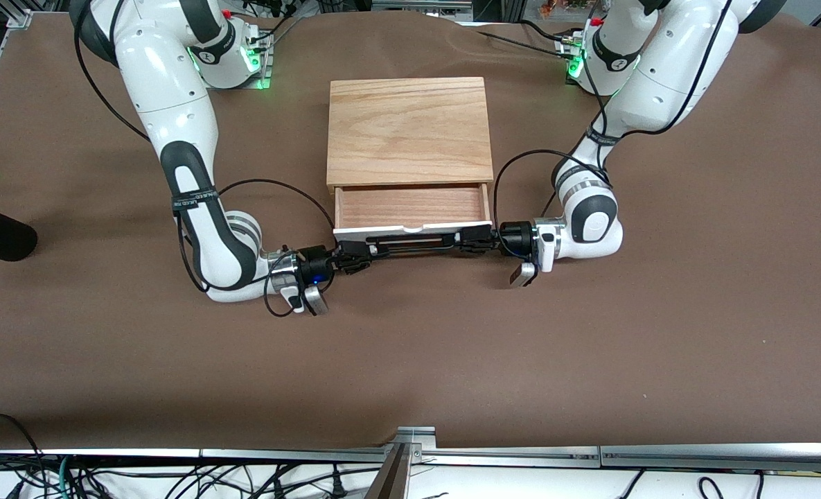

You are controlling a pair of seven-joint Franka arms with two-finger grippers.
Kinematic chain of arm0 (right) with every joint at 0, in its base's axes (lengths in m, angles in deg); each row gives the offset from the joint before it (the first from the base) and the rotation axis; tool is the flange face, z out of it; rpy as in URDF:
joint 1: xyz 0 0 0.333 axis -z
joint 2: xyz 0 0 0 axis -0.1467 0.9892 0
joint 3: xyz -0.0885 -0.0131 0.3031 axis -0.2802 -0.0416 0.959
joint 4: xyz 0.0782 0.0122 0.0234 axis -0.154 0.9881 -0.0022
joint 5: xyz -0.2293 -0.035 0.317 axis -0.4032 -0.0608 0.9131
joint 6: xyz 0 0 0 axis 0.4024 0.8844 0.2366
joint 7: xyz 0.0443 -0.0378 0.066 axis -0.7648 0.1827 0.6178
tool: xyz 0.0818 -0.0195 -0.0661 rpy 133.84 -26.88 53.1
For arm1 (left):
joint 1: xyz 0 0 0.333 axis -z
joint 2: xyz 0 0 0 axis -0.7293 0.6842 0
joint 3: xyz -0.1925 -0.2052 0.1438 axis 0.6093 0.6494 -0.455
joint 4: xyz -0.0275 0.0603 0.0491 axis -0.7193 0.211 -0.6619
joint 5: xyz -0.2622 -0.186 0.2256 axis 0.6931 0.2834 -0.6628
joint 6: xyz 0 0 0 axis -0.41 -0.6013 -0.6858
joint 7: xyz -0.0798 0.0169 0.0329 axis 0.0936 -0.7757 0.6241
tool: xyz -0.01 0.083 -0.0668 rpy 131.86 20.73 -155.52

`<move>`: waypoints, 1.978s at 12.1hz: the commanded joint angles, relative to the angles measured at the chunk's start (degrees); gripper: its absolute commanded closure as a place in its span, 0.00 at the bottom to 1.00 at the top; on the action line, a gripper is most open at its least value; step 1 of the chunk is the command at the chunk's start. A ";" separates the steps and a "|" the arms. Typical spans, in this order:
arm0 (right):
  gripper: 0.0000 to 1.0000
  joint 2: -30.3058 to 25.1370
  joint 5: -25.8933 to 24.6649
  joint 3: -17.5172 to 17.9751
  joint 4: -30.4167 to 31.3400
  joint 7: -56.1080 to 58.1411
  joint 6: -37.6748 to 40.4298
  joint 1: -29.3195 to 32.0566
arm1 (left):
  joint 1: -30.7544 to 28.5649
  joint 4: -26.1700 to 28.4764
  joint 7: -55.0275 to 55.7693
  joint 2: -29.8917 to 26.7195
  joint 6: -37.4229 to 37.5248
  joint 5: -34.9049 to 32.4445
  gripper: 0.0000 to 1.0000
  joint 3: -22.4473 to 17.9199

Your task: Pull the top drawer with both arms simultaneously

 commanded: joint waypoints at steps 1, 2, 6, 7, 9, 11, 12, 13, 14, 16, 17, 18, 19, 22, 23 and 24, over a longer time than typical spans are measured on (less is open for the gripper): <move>1.00 3.25 1.88 -0.31 -7.53 -3.77 -3.27 3.94 | -0.42 -1.81 6.98 0.18 0.77 -0.29 1.00 -2.38; 1.00 3.78 1.88 -0.31 -8.41 -3.77 -3.89 3.94 | -0.42 -2.51 8.03 0.53 0.77 -0.29 1.00 -2.64; 1.00 4.49 1.88 -0.31 -9.29 -3.77 -4.42 4.47 | -0.25 -5.15 11.99 1.41 -0.36 -0.20 1.00 -3.26; 1.00 4.49 1.97 -0.31 -9.47 -3.77 -4.59 4.55 | -0.25 -5.76 12.61 1.50 -1.15 -0.20 1.00 -3.26; 1.00 4.49 1.88 -0.31 -9.56 -3.77 -4.68 4.55 | -0.25 -6.82 13.66 1.94 -1.42 -0.03 1.00 -3.70; 0.82 4.49 1.88 -0.31 -9.47 -3.77 -4.60 4.55 | -0.33 -8.49 14.71 2.73 -2.04 0.15 1.00 -3.79; 0.53 4.49 1.88 -0.31 -9.47 -3.77 -4.60 4.55 | -0.33 -8.93 15.07 2.99 -2.13 0.24 1.00 -3.79; 0.28 4.40 1.79 -0.31 -9.47 -3.77 -4.60 4.55 | -0.33 -9.63 15.07 3.52 -2.22 0.32 1.00 -3.96; 0.04 4.40 1.79 -0.31 -9.39 -3.68 -4.51 4.64 | -0.33 -10.42 15.16 3.96 -2.30 0.32 1.00 -4.23; 0.00 4.23 1.62 -0.31 -9.38 -3.68 -4.60 4.73 | -0.33 -11.04 14.99 4.49 -2.39 0.32 1.00 -4.23; 0.00 4.05 1.44 -0.57 -9.38 -3.68 -4.68 4.73 | -0.33 -11.04 14.81 4.49 -2.31 0.32 1.00 -4.32; 0.00 3.96 1.18 -1.70 -9.38 -3.60 -4.60 4.64 | -0.42 -11.04 14.72 4.32 -2.30 0.50 1.00 -4.32; 0.00 3.79 0.48 -2.59 -9.38 -3.68 -4.60 4.56 | -0.60 -10.87 14.72 4.05 -2.30 0.67 0.76 -4.23; 0.00 2.65 -3.99 -5.39 -9.47 -3.77 -4.42 4.56 | -0.95 -9.90 14.46 3.44 -1.78 0.68 0.21 -4.23; 0.00 1.77 -5.92 -6.80 -9.56 -3.95 -4.42 4.38 | -0.95 -9.90 14.37 3.17 -1.69 0.50 0.20 -4.23; 0.00 1.50 -8.81 -8.55 -9.65 -6.91 -4.16 4.38 | -1.12 -9.90 14.98 2.91 -1.69 0.33 0.19 -4.23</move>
